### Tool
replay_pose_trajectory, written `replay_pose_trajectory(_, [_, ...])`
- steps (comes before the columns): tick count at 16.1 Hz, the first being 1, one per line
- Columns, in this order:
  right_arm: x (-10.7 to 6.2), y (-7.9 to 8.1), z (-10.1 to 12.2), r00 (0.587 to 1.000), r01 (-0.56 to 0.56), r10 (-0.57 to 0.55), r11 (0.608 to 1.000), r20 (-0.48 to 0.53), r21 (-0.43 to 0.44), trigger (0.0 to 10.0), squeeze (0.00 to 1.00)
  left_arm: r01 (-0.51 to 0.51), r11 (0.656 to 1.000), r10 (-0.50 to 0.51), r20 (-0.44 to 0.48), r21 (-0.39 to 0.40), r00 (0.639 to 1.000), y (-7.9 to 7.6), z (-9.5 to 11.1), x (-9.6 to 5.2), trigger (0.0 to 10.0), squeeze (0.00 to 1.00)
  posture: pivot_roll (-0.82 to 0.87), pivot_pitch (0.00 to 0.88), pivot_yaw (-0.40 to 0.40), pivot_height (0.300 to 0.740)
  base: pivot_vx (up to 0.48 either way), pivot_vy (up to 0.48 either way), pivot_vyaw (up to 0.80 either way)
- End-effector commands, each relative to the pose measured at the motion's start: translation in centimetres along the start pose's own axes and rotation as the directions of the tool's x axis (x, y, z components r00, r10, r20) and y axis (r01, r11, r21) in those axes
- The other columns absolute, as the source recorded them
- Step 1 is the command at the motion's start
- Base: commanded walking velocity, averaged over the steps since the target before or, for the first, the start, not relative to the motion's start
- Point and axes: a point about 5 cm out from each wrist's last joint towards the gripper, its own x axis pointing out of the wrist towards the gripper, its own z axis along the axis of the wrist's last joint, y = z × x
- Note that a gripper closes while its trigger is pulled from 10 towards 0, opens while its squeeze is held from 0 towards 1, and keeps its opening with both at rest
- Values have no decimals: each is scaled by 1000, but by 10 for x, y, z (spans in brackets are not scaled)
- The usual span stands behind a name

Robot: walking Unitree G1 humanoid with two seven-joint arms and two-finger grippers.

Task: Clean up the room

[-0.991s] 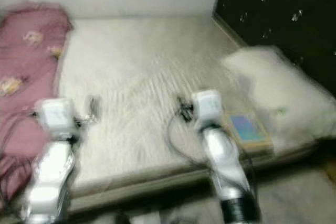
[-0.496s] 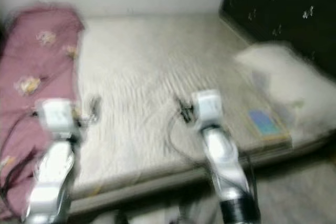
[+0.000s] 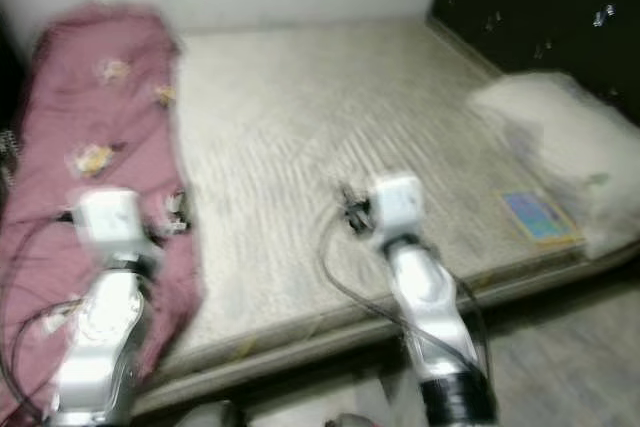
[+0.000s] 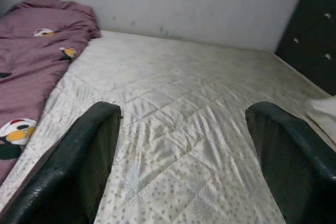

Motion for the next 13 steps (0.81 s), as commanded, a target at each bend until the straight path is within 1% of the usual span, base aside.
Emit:
replay_pose_trajectory(1, [4, 4, 9, 999, -15, 14, 1000, 35, 2, 10000, 0, -16, 1000, 16, 17, 14, 1000, 5, 5, 2, 10000, 0, 30, 0, -62, 740, 0, 472, 0])
replay_pose_trajectory(11, [5, 5, 9, 999, -21, 21, 1000, 30, 6, 10000, 0, -25, 999, 25, 12, 21, 1000, 7, 5, 2, 10000, 0, 33, 0, -60, 740, 0, 472, 0])
replay_pose_trajectory(13, [5, 5, 9, 999, -22, 21, 1000, 30, 8, 10000, 0, -26, 1000, 26, 29, 11, 999, 7, 7, 2, 10000, 0, 35, 0, -59, 740, 0, 364, 0])
